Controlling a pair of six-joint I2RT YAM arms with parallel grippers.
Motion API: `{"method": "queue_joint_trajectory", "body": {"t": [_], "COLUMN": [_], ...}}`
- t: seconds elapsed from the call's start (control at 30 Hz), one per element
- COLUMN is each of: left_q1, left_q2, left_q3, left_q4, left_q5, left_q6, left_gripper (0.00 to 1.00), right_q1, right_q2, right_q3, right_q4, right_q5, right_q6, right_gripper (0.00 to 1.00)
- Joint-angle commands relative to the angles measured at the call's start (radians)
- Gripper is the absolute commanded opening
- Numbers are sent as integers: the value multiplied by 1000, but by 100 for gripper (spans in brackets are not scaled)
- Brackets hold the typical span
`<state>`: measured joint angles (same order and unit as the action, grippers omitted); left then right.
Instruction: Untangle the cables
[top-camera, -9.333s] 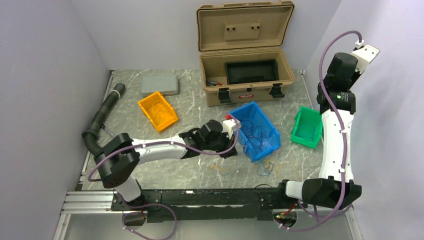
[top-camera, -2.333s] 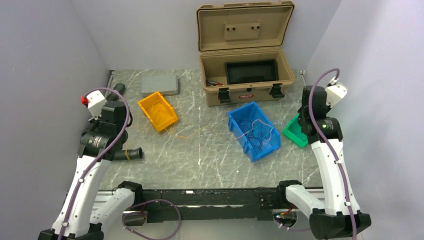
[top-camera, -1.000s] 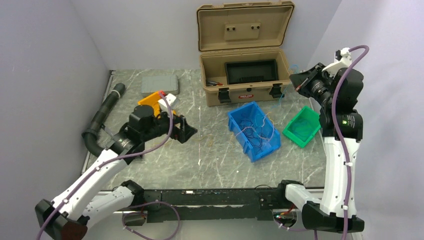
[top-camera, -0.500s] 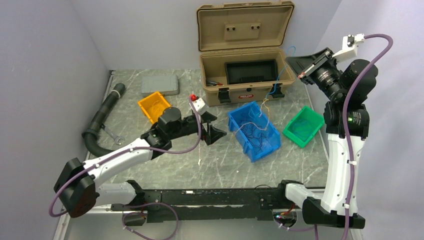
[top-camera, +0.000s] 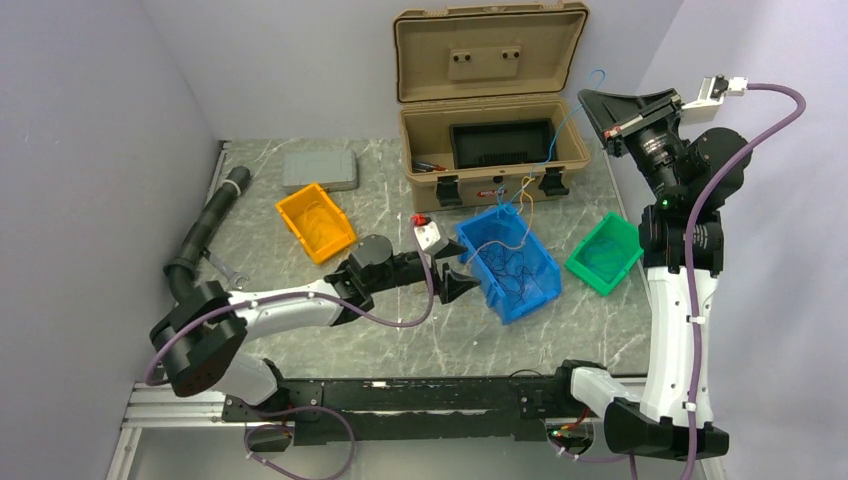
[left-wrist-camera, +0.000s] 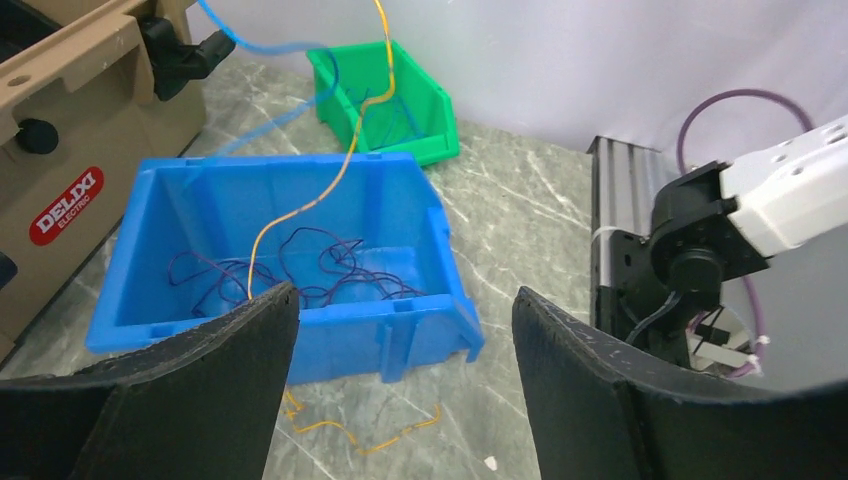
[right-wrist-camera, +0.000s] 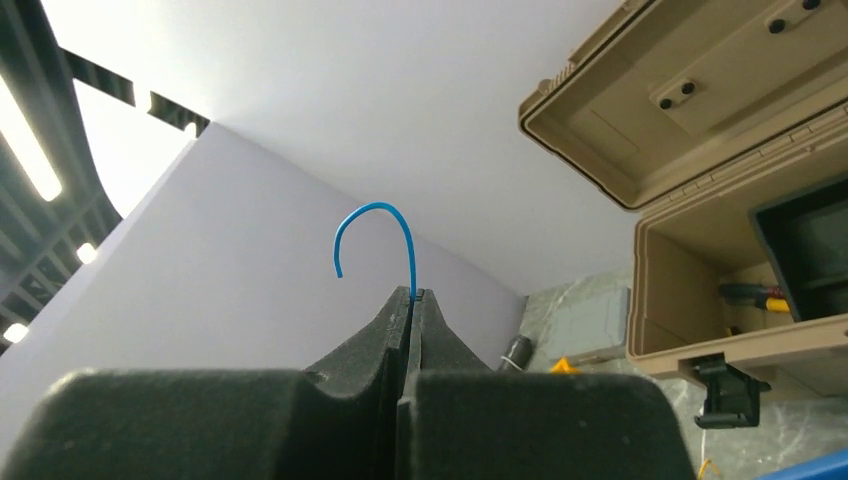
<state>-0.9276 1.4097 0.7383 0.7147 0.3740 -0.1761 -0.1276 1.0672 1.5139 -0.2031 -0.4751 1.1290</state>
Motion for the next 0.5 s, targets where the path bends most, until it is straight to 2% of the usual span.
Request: {"method": "queue_joint_trajectory", "body": {"t": [0.0, 0.27, 0.47], "left_q1": [-7, -6, -5], "left_q2": [67, 203, 298], "left_q3": [1, 59, 196], "left_q4": [152, 115, 12], "left_q5": [-31, -115, -121], "left_q6": [59, 32, 46], "left_gripper": [80, 78, 77], "right_q1": [-1, -1, -2], "right_q2": [-12, 9, 22], "right_q3": [28, 70, 75], "right_q4": [88, 104, 125], "right_q5": [33, 51, 46], "right_q6": [68, 82, 108], "right_gripper": [0, 0, 0]}}
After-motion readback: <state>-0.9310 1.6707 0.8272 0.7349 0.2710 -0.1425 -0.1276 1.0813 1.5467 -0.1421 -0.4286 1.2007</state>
